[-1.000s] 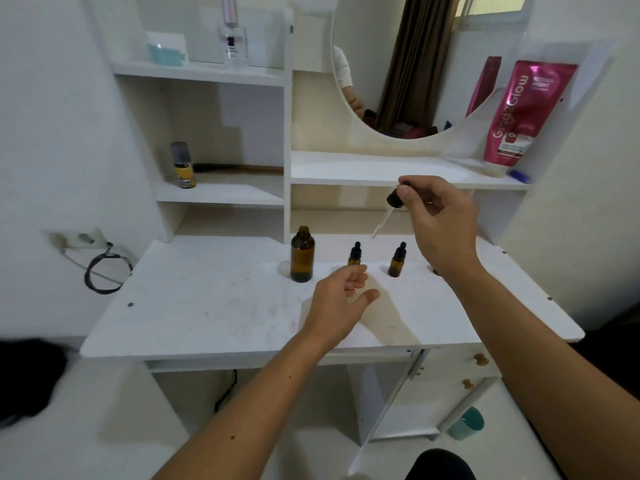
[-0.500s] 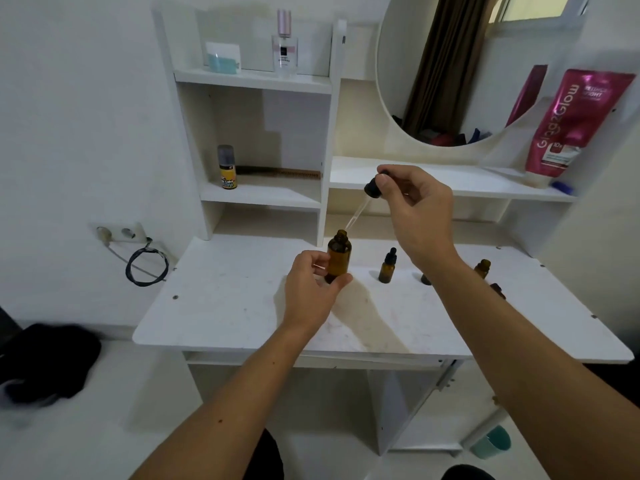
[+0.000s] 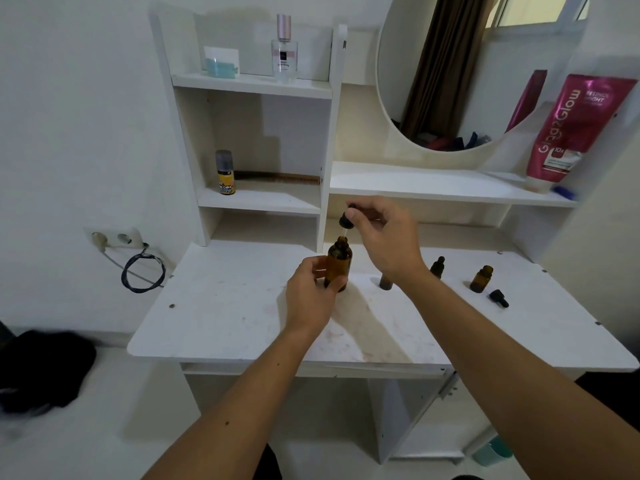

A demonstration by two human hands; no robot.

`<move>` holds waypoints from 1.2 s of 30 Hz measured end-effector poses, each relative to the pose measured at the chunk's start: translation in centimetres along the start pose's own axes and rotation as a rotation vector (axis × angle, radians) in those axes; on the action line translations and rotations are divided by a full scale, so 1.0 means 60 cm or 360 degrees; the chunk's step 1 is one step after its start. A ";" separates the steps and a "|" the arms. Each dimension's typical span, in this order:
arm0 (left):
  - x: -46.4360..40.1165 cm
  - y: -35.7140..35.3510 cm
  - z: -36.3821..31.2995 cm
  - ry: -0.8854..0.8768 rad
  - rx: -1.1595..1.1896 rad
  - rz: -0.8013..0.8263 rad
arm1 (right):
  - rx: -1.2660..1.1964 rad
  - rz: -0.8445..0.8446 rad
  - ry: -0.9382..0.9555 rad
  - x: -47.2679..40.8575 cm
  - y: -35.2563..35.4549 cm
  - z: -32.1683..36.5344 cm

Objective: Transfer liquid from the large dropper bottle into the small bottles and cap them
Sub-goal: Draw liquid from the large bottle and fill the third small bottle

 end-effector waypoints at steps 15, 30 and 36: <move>0.007 0.005 -0.003 -0.0050 -0.0007 -0.0033 | 0.0082 0.0029 -0.0041 0.021 -0.001 -0.035; 0.083 -0.016 -0.041 -0.0165 -0.0004 -0.0108 | 0.0063 -0.0211 -0.0161 0.068 0.172 -0.109; 0.134 -0.116 -0.073 -0.0221 0.0076 0.0211 | 0.0283 -0.0339 -0.0239 0.096 0.297 -0.185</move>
Point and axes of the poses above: each hand's wrist, its own x-axis away from the middle knuckle, its own y-axis out of the back of the hand, z = x × y, the point moved 7 cm from there along -x, towards the middle knuckle, and after that the axes turned 13 degrees about -z, right-handed, at the moved point
